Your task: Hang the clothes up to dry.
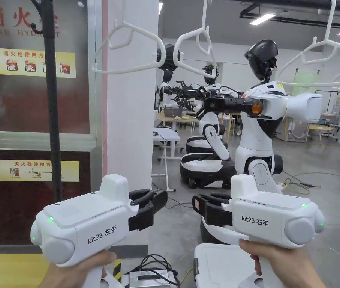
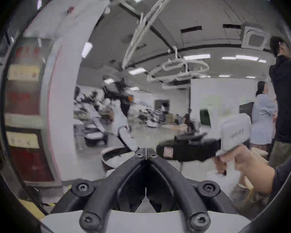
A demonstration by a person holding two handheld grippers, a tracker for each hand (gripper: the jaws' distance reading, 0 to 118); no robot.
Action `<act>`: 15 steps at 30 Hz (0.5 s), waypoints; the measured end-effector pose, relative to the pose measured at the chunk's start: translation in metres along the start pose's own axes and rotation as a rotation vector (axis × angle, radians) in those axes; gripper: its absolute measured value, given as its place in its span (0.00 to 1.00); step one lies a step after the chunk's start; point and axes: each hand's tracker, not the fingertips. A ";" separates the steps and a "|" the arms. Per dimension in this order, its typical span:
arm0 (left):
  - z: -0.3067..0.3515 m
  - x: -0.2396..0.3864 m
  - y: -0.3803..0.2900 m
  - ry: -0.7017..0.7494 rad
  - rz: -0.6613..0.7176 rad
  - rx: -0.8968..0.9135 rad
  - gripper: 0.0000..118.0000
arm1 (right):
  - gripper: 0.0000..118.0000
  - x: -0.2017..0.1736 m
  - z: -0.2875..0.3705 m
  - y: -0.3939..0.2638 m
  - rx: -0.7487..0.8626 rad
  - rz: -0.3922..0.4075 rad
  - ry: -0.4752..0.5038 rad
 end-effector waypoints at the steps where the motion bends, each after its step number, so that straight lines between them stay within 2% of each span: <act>1: 0.008 0.003 0.018 0.018 0.000 0.070 0.00 | 0.11 -0.003 0.002 0.008 0.016 0.010 -0.014; 3: 0.021 0.013 0.059 0.095 0.012 0.214 0.00 | 0.11 -0.008 0.005 0.025 0.052 0.089 -0.049; 5: 0.029 0.018 0.102 0.086 0.019 0.311 0.00 | 0.11 -0.010 0.006 0.040 0.060 0.069 -0.065; 8: 0.035 0.039 0.157 0.121 -0.167 0.366 0.00 | 0.11 -0.011 0.011 0.060 0.087 0.071 -0.094; 9: 0.037 0.043 0.168 0.131 -0.192 0.389 0.00 | 0.14 -0.012 0.015 0.065 0.099 0.073 -0.094; 10: 0.039 0.044 0.176 0.158 -0.178 0.410 0.00 | 0.19 -0.013 0.019 0.072 0.111 0.078 -0.095; 11: 0.039 0.044 0.182 0.144 -0.159 0.396 0.00 | 0.19 -0.015 0.022 0.078 0.111 0.080 -0.100; 12: 0.041 0.042 0.185 0.139 -0.113 0.404 0.00 | 0.18 -0.016 0.026 0.084 0.113 0.100 -0.110; 13: 0.043 0.040 0.185 0.133 -0.099 0.408 0.00 | 0.06 -0.020 0.030 0.092 0.109 0.116 -0.132; 15: 0.044 0.038 0.183 0.132 -0.091 0.412 0.00 | 0.05 -0.024 0.040 0.108 0.094 0.125 -0.123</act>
